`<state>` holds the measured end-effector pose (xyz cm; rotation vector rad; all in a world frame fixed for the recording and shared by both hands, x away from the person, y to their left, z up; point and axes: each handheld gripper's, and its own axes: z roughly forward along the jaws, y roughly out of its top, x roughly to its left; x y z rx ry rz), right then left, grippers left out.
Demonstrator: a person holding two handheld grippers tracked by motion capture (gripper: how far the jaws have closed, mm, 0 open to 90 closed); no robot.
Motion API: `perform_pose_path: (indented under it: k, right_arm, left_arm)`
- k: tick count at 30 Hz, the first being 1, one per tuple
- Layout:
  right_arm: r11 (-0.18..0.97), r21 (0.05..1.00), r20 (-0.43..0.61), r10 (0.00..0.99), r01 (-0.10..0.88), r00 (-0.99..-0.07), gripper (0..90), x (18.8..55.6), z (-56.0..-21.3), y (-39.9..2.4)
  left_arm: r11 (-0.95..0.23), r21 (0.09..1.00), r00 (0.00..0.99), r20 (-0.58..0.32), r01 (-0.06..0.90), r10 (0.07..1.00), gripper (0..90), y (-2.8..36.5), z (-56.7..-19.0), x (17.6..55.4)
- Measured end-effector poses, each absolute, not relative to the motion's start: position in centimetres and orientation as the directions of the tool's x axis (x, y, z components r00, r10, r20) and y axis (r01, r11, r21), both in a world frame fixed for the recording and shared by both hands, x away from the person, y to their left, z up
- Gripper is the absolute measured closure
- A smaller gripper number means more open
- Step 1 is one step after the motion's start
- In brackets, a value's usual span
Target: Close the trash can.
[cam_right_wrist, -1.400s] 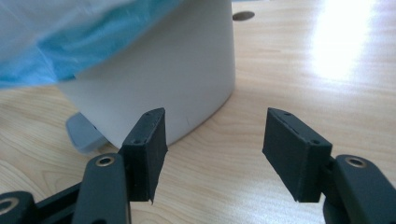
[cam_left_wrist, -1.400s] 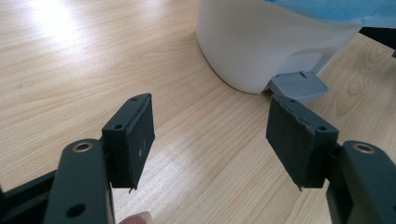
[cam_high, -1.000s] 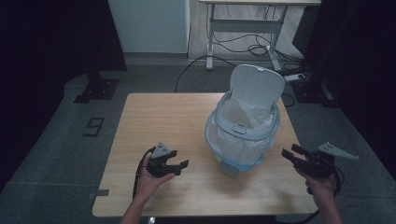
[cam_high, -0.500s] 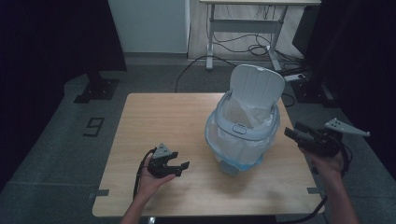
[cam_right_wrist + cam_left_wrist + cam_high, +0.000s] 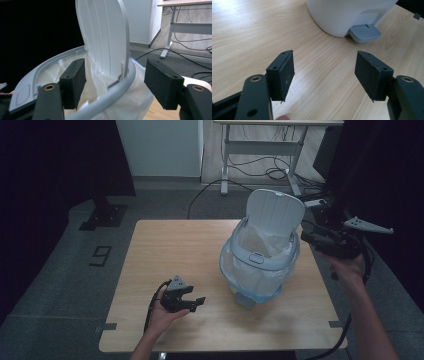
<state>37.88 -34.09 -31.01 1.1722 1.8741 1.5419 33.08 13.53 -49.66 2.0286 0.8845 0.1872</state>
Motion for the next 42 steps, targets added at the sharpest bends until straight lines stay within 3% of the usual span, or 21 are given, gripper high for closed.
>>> perform_pose_path:
  k: [16,22,30,38,42]
  right_arm:
    - [0.022,0.950,0.169,0.803,0.312,-0.571,27.5,41.9,-28.7,-30.6]
    - [0.027,0.952,0.167,0.789,0.304,-0.591,25.6,41.1,-28.9,-30.5]
    - [0.144,0.929,0.130,0.733,0.340,-0.667,13.1,38.0,-29.5,-28.6]
    - [0.154,0.905,0.174,0.718,0.397,-0.675,14.0,37.8,-32.0,-27.3]
    - [0.207,0.899,0.102,0.758,0.385,-0.644,14.8,38.0,-32.6,-26.0]
  left_arm:
    - [-0.392,0.737,0.749,-0.230,0.551,0.621,31.1,13.3,-50.3,33.3]
    - [-0.393,0.732,0.747,-0.234,0.557,0.623,31.1,13.4,-50.4,33.4]
    - [-0.421,0.715,0.758,-0.232,0.558,0.610,31.0,12.9,-50.7,33.3]
    - [-0.438,0.706,0.764,-0.227,0.556,0.604,30.5,12.5,-50.8,33.3]
    - [-0.438,0.705,0.762,-0.225,0.557,0.607,30.5,12.6,-50.9,33.3]
